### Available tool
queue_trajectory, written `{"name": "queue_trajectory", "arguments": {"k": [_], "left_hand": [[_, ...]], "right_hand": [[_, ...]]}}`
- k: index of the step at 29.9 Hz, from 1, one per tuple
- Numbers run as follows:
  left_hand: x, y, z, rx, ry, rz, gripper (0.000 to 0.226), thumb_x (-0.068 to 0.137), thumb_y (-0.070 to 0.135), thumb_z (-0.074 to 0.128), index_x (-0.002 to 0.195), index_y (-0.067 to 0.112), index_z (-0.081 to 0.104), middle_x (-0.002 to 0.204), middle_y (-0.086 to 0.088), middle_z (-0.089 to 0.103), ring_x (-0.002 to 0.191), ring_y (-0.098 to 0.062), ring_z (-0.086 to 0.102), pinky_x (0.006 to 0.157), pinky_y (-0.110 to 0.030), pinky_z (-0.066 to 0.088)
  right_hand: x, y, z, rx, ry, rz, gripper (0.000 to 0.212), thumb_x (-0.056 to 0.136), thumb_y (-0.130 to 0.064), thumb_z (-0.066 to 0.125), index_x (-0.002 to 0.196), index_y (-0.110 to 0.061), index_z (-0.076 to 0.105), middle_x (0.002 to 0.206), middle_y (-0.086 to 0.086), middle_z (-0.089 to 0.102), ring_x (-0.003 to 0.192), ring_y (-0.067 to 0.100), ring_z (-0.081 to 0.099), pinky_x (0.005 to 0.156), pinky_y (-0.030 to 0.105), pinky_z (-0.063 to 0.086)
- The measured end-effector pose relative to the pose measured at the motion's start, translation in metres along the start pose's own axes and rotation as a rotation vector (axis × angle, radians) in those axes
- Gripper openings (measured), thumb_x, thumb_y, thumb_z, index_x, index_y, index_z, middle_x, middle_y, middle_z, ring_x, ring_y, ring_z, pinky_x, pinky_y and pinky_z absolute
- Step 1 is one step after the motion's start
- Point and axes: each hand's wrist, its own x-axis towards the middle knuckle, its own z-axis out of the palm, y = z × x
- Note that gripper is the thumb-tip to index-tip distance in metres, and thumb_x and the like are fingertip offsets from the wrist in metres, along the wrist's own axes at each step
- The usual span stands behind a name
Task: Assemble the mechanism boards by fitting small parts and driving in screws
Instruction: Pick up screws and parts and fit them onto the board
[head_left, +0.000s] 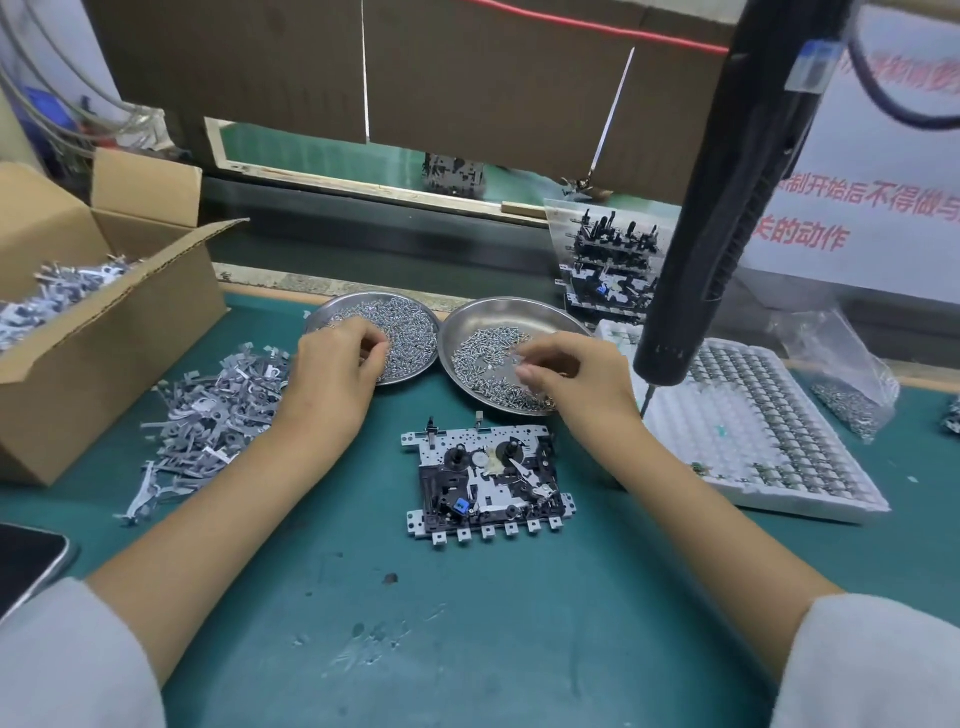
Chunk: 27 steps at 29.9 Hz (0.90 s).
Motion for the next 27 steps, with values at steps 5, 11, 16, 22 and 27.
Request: {"name": "queue_trajectory", "arguments": {"k": [5, 11, 16, 22, 27], "left_hand": [[0.0, 0.006, 0.001, 0.015, -0.047, 0.002, 0.01, 0.093, 0.01, 0.055, 0.095, 0.003, 0.062, 0.093, -0.016, 0.067, 0.089, -0.034, 0.06, 0.081, -0.045, 0.047], [-0.003, 0.003, 0.002, 0.047, -0.092, 0.044, 0.011, 0.095, 0.014, 0.054, 0.097, 0.004, 0.059, 0.091, -0.016, 0.065, 0.088, -0.034, 0.058, 0.079, -0.047, 0.047], [-0.004, 0.004, 0.002, 0.131, -0.061, 0.097, 0.014, 0.096, 0.018, 0.053, 0.098, 0.005, 0.06, 0.089, -0.017, 0.066, 0.087, -0.037, 0.058, 0.08, -0.047, 0.046], [-0.008, 0.015, -0.004, 0.048, 0.041, 0.164, 0.013, 0.091, 0.014, 0.061, 0.092, 0.003, 0.067, 0.091, -0.014, 0.064, 0.087, -0.034, 0.057, 0.086, -0.048, 0.043], [-0.016, 0.027, -0.006, -0.113, 0.071, 0.16, 0.008, 0.089, 0.011, 0.062, 0.093, 0.008, 0.069, 0.084, 0.0, 0.066, 0.078, -0.02, 0.059, 0.077, -0.029, 0.044]], "right_hand": [[-0.03, -0.003, -0.01, 0.304, -0.043, 0.033, 0.029, 0.074, 0.005, 0.074, 0.076, -0.024, 0.072, 0.073, -0.01, 0.073, 0.071, 0.003, 0.068, 0.069, 0.012, 0.05], [-0.049, 0.0, -0.017, 0.388, 0.043, 0.068, 0.024, 0.075, 0.0, 0.076, 0.077, -0.024, 0.073, 0.078, -0.003, 0.074, 0.074, 0.01, 0.07, 0.069, 0.014, 0.051], [-0.051, 0.0, -0.018, 0.397, 0.065, 0.087, 0.024, 0.075, 0.0, 0.075, 0.077, -0.024, 0.073, 0.079, -0.002, 0.074, 0.075, 0.013, 0.07, 0.074, 0.018, 0.054], [-0.055, -0.005, -0.018, 0.551, 0.069, 0.097, 0.023, 0.075, 0.003, 0.074, 0.08, -0.02, 0.074, 0.078, 0.003, 0.074, 0.073, 0.014, 0.071, 0.07, 0.018, 0.054], [-0.059, -0.008, -0.016, 0.787, 0.064, 0.148, 0.018, 0.076, 0.006, 0.07, 0.088, -0.008, 0.071, 0.078, 0.009, 0.073, 0.074, 0.018, 0.07, 0.069, 0.021, 0.054]]}}
